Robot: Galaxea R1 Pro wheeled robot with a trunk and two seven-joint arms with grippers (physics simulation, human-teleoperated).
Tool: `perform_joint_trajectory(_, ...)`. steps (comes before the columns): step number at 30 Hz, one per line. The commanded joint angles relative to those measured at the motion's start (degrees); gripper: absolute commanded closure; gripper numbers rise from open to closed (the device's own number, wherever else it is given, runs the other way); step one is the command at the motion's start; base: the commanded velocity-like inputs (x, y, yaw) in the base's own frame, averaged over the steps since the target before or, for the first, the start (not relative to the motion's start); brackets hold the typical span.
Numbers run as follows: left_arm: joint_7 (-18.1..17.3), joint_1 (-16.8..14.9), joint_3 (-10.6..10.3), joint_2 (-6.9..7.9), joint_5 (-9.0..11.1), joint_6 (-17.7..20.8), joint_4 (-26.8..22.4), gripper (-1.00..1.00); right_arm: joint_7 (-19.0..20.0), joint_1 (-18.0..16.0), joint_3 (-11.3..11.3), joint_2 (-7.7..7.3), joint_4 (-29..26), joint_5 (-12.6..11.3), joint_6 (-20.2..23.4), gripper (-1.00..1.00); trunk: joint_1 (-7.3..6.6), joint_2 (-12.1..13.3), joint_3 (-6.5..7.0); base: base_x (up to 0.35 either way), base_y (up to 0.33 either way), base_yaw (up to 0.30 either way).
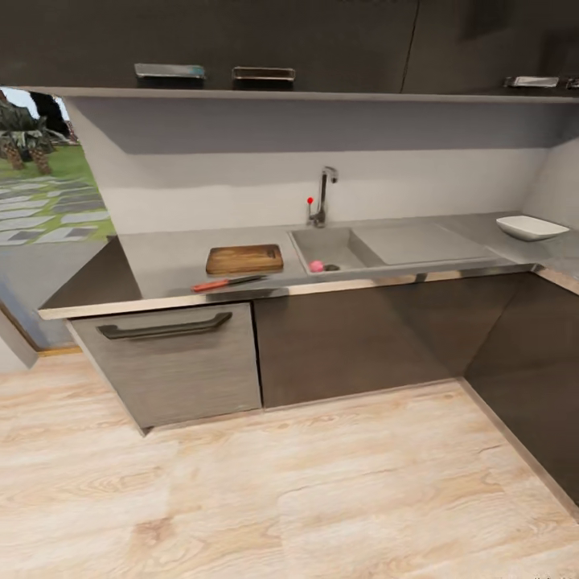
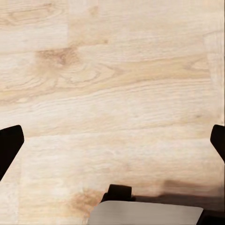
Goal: In the kitchen, take the Vidalia onion out of the sink, dice it on the chopping board with the paring knife, put the diced onion into the bowl on the countertop, then place both the paring knife and the chopping board into the sink.
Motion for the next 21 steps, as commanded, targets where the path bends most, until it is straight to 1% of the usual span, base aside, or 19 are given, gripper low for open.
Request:
perform_joint_trajectory(1, 0.2, 0.0, 0.0, -0.01, 0.0, -0.1, -0.1, -1.0, -0.6, 0.0, 0.4, 0.01, 0.0, 0.2, 0.0, -1.0, 0.01, 0.0, 0.04, 0.113, -0.311, -0.171)
perform_joint_trajectory(7, 0.2, 0.0, 0.0, 0.01, 0.0, 0.0, -0.1, -1.0, -0.6, 0.0, 0.4, 0.01, 0.0, 0.2, 0.0, -1.0, 0.01, 0.0, 0.5, 0.151, -0.293, -0.168)
perform_joint_trajectory(15, 0.2, 0.0, 0.0, 0.0, 0.0, 0.0, 0.0, -1.0, -0.6, 0.0, 0.4, 0.02, 0.0, 0.2, 0.0, -1.0, 0.01, 0.0, 1.11, 0.214, -0.262, -0.165)
perform_joint_trajectory(17, 0.2, 0.0, -0.1, -0.02, 0.0, -0.1, -0.1, -1.0, -0.6, 0.0, 0.4, 0.01, 0.0, 0.2, 0.0, -1.0, 0.01, 0.0, 1.27, 0.148, -0.171, -0.164)
perform_joint_trajectory(21, 0.2, 0.0, -0.1, -0.08, -0.1, -0.1, -0.1, -1.0, -0.6, 0.0, 0.4, 0.01, 0.0, 0.2, 0.0, -1.0, 0.01, 0.0, 1.51, 0.045, -0.052, -0.129)
